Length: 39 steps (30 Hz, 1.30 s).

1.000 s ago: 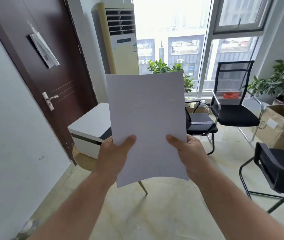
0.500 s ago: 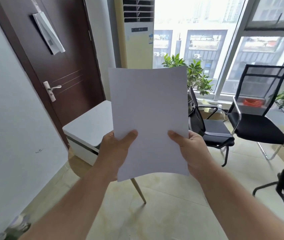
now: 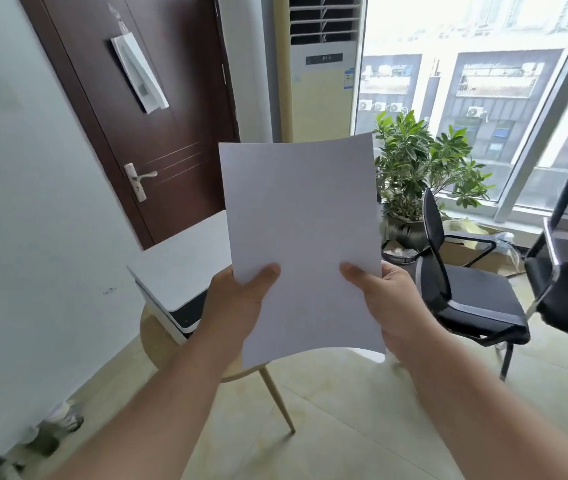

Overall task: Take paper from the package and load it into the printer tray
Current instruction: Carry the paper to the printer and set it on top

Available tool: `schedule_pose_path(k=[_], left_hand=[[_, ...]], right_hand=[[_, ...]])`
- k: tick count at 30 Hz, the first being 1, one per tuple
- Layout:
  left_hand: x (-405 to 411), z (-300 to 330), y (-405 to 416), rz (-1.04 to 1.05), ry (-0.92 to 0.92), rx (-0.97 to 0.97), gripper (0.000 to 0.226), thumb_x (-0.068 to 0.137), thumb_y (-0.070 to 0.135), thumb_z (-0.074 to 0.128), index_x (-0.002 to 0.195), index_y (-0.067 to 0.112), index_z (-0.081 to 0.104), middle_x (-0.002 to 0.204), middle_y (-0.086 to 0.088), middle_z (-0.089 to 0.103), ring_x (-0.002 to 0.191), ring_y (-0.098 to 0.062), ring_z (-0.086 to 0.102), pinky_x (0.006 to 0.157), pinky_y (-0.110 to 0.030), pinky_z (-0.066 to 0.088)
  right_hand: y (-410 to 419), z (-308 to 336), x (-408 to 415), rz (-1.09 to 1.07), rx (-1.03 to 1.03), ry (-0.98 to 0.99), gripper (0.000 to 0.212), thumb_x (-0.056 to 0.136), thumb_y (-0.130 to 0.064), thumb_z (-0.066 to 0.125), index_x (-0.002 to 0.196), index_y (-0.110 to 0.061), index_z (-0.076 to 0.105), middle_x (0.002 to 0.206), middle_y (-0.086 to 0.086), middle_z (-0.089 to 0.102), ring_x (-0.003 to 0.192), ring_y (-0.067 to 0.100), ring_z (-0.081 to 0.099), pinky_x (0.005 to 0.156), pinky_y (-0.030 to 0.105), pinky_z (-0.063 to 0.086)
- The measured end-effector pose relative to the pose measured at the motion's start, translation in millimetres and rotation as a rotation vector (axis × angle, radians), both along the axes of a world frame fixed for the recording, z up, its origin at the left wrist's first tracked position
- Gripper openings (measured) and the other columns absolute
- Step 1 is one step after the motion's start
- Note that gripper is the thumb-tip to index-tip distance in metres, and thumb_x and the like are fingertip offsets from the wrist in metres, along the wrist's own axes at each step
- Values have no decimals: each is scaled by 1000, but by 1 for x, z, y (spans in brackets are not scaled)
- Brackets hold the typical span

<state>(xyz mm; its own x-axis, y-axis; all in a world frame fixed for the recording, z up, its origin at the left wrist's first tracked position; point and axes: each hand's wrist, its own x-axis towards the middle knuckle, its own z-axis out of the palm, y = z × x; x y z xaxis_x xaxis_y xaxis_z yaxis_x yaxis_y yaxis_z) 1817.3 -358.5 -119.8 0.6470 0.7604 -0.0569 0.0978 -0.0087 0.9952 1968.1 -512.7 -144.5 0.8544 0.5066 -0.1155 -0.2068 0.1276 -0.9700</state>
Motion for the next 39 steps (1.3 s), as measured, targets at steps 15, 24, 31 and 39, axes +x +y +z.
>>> schedule_pose_path(k=[15,24,31,39], left_hand=[[77,-53,100,258,6,-115,20,94,34,76,111,23,78,98,8,83,91,-16,79,74,-33,59],[97,-65,158,365,-3,-209,19,94,30,76,111,23,80,102,4,84,98,-23,80,96,-51,60],[112,-79,188,453,20,-242,18,96,27,71,112,26,80,108,4,83,102,-25,79,100,-53,58],[140,-98,220,676,198,-212,28,79,21,63,105,28,70,106,-2,79,102,-36,75,96,-60,59]], right_hand=[[130,-26,101,262,-173,-26,7,95,-17,75,94,-13,80,90,10,84,79,32,80,75,48,64],[209,-30,138,407,-255,-7,18,94,-21,77,106,-7,79,97,13,84,90,40,80,84,58,64],[268,-47,170,555,-274,-6,10,96,-18,75,98,-10,80,95,11,84,85,35,80,82,53,64],[335,-76,209,730,-374,-14,19,85,-31,79,97,-17,82,95,5,84,87,32,82,88,55,64]])
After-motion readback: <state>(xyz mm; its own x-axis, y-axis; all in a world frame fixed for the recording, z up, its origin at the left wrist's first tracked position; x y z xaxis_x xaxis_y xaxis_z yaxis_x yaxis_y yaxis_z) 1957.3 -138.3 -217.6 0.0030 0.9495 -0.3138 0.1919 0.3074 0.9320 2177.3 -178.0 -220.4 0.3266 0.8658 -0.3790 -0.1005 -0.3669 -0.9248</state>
